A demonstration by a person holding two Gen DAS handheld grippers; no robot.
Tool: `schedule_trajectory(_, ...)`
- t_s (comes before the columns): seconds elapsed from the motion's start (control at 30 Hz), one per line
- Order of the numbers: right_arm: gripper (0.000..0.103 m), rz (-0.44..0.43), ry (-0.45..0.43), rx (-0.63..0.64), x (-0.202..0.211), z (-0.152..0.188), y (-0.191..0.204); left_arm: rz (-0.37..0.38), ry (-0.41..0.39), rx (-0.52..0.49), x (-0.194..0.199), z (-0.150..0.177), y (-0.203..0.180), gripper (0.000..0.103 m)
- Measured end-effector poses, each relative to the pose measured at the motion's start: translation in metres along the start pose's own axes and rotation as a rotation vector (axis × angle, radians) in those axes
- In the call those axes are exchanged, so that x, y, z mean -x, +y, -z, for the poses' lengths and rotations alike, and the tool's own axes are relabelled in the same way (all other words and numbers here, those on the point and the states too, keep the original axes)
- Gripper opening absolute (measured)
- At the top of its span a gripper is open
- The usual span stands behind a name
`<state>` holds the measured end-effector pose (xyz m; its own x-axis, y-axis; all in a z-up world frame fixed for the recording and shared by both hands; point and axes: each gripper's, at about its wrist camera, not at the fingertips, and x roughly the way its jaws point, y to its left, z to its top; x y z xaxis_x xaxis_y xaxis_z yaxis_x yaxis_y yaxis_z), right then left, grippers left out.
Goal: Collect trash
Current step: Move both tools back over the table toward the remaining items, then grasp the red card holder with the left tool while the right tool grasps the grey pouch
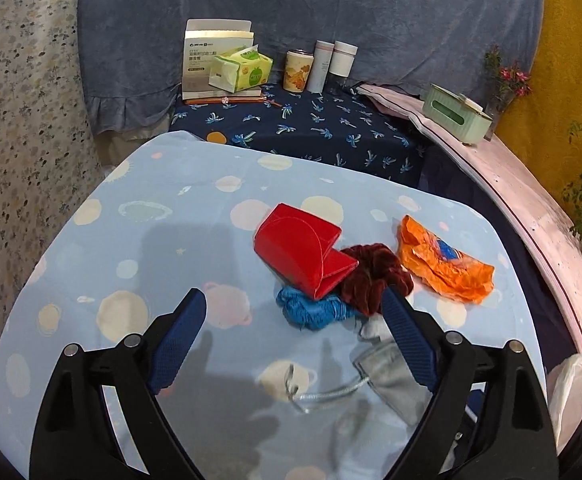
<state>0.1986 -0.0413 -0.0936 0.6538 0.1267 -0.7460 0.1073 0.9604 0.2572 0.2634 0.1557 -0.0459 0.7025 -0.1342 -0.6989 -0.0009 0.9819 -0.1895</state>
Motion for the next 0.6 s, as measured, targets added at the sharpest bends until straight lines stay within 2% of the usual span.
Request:
schedule_trajectory(0.1, 0.045, 0.003, 0.004, 0.003, -0.008, -0.002, 0.001, -0.012, 0.007, -0.009, -0.016, -0.007, -0.003, 0.084)
schedule_trajectory(0.17, 0.045, 0.004, 0.011, -0.005, -0.014, -0.004, -0.001, -0.023, 0.010, -0.020, -0.026, -0.010, -0.004, 0.078)
schedule_trajectory(0.23, 0.045, 0.006, 0.017, -0.013, -0.019, -0.004, -0.003, -0.026, 0.013, -0.028, -0.036, -0.013, -0.004, 0.063)
schedule_trajectory(0.3, 0.045, 0.011, 0.025, -0.011, -0.023, -0.004, -0.004, -0.029, 0.026, -0.027, -0.045, -0.015, -0.002, 0.055)
schedule_trajectory(0.33, 0.044, 0.015, 0.024, -0.009, -0.024, -0.003, -0.004, -0.024, 0.032, -0.025, -0.049, -0.015, -0.001, 0.045)
schedule_trajectory(0.37, 0.042, 0.022, 0.023, -0.005, -0.025, -0.002, -0.004, -0.022, 0.037, -0.025, -0.052, -0.015, 0.001, 0.040)
schedule_trajectory(0.43, 0.036, 0.043, 0.015, 0.015, -0.026, -0.001, -0.002, -0.016, 0.051, -0.026, -0.056, -0.014, 0.003, 0.016)
schedule_trajectory(0.5, 0.021, 0.062, 0.013, 0.033, -0.026, 0.000, -0.001, -0.015, 0.059, -0.022, -0.059, -0.012, 0.005, 0.003)
schedule_trajectory(0.6, 0.009, 0.050, 0.019, 0.027, -0.025, 0.001, -0.004, -0.023, 0.046, -0.030, -0.054, -0.008, 0.006, 0.000)
